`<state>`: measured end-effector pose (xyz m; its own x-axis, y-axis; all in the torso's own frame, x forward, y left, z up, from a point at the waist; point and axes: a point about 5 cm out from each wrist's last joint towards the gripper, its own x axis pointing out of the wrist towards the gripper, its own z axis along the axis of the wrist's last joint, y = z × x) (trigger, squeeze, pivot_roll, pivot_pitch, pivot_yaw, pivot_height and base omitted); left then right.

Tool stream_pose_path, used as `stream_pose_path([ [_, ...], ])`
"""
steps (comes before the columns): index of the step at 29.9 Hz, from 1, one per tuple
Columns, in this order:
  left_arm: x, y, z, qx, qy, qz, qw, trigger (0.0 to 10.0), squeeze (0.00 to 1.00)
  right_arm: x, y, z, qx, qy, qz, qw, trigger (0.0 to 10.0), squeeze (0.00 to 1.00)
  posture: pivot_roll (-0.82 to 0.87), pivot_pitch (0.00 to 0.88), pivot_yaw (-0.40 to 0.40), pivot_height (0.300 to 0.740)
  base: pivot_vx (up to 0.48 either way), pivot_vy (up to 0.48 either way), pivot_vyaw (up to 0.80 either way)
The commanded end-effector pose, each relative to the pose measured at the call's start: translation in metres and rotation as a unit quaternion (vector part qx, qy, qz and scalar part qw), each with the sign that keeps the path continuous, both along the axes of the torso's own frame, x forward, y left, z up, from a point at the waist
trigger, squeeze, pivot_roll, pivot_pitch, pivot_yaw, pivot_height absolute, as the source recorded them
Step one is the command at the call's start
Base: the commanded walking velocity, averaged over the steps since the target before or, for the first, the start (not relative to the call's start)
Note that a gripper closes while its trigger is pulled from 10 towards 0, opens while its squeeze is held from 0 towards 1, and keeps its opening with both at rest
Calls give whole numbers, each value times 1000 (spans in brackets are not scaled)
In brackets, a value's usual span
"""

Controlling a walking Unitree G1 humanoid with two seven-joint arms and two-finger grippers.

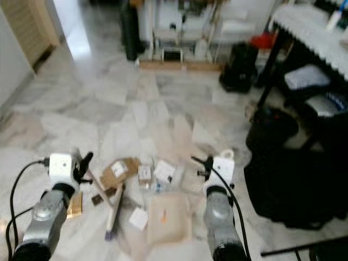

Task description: Sweep floor

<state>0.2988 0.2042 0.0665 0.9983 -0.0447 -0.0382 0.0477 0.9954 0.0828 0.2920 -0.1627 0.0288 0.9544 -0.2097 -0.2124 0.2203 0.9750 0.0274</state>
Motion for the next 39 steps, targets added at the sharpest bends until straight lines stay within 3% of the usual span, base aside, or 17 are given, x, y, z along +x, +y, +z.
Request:
stream_pose_path([
  [1,4,3,11,3,-26,-4,1000,10000,0,6,-2,6,-17,-2,-12,1000,10000,0,-8,73,-26,740,0,0,0],
  [20,3,5,11,9,-22,-14,1000,10000,0,1,-3,-12,-38,79,-25,996,10000,0,-5,66,-31,740,0,0,0],
  [24,3,4,10,11,-19,-21,1000,10000,0,1,-1,-14,-35,91,-25,995,10000,0,-5,62,-30,740,0,0,0],
  [26,3,0,9,11,-14,-33,999,10000,0,2,3,-16,-11,97,-19,995,10000,0,-4,56,-29,740,0,0,0],
  [39,3,-2,8,9,-13,-39,999,10000,0,9,12,-9,12,77,10,997,10000,0,-7,51,-30,740,0,0,0],
])
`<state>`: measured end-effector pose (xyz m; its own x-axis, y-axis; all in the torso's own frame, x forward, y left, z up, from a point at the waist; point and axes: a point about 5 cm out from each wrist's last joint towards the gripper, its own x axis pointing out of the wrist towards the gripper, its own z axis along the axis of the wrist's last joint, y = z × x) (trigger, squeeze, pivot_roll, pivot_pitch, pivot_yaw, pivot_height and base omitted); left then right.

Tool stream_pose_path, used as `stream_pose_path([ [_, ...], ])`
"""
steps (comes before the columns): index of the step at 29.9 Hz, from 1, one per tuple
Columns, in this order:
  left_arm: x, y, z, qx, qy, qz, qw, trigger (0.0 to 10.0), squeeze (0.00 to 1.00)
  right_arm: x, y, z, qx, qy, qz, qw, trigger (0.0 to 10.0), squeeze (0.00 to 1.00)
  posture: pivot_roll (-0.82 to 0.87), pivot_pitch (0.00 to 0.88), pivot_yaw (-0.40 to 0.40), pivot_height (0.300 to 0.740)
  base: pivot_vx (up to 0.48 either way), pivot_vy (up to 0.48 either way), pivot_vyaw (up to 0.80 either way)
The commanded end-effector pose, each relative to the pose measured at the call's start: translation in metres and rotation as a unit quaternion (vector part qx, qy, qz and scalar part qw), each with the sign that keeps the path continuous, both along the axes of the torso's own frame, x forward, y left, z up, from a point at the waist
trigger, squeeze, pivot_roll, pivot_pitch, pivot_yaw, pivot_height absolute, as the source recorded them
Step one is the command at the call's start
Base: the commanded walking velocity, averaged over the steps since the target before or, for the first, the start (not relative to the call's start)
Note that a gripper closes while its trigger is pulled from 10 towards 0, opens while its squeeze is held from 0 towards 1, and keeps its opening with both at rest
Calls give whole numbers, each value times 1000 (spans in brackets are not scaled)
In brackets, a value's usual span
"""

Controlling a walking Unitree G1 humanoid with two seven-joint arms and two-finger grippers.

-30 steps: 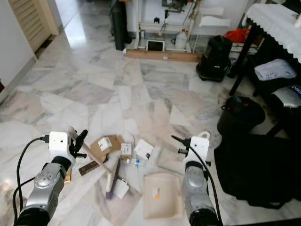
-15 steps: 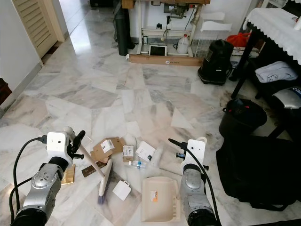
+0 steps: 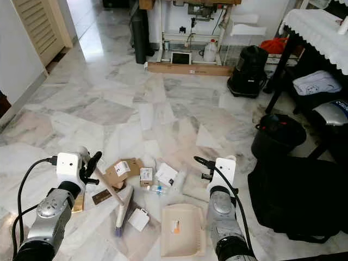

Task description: Sweep floor

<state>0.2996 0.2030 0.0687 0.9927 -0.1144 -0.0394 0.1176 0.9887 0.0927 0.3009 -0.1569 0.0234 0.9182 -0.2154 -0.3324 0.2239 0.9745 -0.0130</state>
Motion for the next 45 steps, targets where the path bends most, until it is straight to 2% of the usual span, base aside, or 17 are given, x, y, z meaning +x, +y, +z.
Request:
stream_pose_path([
  [1,2,-1,5,3,-13,-4,1000,10000,0,0,7,-3,19,11,12,1000,10000,0,-7,51,-30,740,0,0,0],
  [17,2,-2,4,0,-13,0,1000,10000,0,7,14,6,21,-3,49,999,10000,0,-10,68,-42,740,0,0,0],
  [30,1,-2,4,11,-7,-18,1000,10000,0,8,11,-2,-5,56,34,998,10000,0,-3,75,-50,740,0,0,0],
  [39,-1,-1,2,13,1,-23,1000,10000,0,16,16,4,-45,84,56,994,10000,0,-3,75,-50,740,0,0,0],
  [45,-2,-1,1,14,3,-26,1000,10000,0,22,19,9,-44,90,58,993,10000,0,5,65,-58,740,0,0,0],
])
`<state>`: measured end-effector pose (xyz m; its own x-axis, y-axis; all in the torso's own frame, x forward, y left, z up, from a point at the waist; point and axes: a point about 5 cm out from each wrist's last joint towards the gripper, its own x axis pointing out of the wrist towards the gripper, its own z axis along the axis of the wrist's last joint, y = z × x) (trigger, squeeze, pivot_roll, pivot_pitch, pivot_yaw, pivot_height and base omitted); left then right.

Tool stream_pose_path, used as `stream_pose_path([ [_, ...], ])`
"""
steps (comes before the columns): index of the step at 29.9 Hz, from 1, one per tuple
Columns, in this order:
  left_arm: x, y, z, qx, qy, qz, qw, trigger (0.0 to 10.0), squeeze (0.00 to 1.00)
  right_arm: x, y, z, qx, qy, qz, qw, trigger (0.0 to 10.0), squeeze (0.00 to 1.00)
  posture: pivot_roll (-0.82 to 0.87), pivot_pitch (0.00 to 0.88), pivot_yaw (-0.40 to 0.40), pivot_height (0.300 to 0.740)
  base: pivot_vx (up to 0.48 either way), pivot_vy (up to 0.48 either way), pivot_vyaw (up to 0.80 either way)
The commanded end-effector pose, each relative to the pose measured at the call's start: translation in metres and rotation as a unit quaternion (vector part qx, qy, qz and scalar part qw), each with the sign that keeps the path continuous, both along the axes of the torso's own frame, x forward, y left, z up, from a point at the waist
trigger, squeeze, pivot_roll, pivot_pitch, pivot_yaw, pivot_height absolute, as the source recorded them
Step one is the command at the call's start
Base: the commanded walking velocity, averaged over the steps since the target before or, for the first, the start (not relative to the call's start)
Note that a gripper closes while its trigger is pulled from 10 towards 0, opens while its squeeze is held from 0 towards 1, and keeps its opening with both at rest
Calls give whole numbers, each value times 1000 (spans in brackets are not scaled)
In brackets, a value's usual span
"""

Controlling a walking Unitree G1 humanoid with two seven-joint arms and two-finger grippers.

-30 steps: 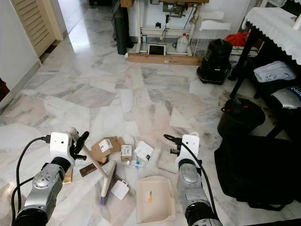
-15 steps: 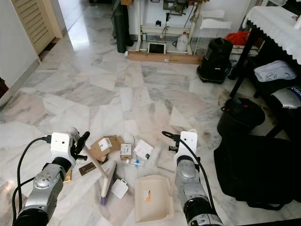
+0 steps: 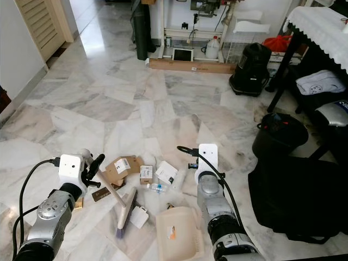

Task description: Sweep floor

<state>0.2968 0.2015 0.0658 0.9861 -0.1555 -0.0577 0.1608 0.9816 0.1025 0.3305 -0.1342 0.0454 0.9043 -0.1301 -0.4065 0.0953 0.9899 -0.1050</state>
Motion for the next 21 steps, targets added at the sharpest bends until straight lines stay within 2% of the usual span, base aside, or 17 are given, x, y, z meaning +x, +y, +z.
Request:
stream_pose_path([
  [1,1,0,4,8,-5,-5,1000,10000,0,-7,-3,-12,-5,39,-6,999,10000,0,5,60,-60,740,0,0,0],
  [6,-1,0,3,14,-4,-9,1000,10000,0,-5,1,-9,14,25,-6,1000,10000,0,9,55,-61,740,0,0,0],
  [11,-3,1,1,17,4,-14,1000,10000,0,-6,0,-10,12,22,-18,1000,10000,0,13,53,-62,740,0,0,0],
  [15,-6,3,-4,14,32,-37,999,10000,0,-8,-1,-13,5,29,-31,999,10000,0,14,54,-60,740,0,0,0],
  [21,-9,10,-5,20,41,-36,998,10000,0,-7,0,-12,8,26,-34,999,10000,0,15,59,-59,740,0,0,0],
])
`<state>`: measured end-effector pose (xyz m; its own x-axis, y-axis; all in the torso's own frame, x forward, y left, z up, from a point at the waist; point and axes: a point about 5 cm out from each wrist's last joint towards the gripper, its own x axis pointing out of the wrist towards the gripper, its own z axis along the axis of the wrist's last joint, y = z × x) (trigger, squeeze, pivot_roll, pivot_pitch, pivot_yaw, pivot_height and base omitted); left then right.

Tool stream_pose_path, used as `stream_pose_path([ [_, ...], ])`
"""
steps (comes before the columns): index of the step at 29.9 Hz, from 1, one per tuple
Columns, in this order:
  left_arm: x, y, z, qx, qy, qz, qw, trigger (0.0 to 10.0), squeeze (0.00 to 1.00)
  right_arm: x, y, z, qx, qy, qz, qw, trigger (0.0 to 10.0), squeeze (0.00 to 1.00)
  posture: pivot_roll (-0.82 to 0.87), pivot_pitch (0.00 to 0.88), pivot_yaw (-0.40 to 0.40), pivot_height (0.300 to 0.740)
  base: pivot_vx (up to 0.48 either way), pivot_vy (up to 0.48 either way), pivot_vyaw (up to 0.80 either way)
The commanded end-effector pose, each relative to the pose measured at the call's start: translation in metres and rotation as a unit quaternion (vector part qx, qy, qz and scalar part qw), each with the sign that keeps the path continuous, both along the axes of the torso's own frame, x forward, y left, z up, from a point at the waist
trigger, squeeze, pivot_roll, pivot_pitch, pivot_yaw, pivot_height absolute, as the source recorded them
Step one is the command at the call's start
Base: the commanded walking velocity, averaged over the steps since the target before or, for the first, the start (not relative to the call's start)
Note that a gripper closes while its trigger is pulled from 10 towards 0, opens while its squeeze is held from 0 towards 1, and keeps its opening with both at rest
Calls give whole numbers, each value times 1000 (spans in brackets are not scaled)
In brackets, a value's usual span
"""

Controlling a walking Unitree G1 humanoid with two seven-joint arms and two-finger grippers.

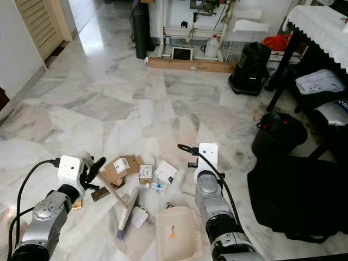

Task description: Sweep floor

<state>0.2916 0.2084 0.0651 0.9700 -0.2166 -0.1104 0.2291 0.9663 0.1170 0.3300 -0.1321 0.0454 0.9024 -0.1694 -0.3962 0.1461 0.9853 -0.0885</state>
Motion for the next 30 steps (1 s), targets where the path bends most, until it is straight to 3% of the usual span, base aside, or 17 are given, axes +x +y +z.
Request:
stream_pose_path([
  [1,-4,3,-4,9,17,-4,1000,10000,0,-7,-2,-12,2,33,-8,999,10000,0,15,59,-59,740,0,0,0],
  [16,-5,10,7,33,7,-8,999,10000,0,-8,3,-13,8,36,-3,999,10000,0,27,80,-54,740,0,0,0],
  [30,-10,6,4,47,27,-44,998,10000,0,-8,4,-15,9,39,-2,999,10000,0,30,84,-50,740,0,0,0],
])
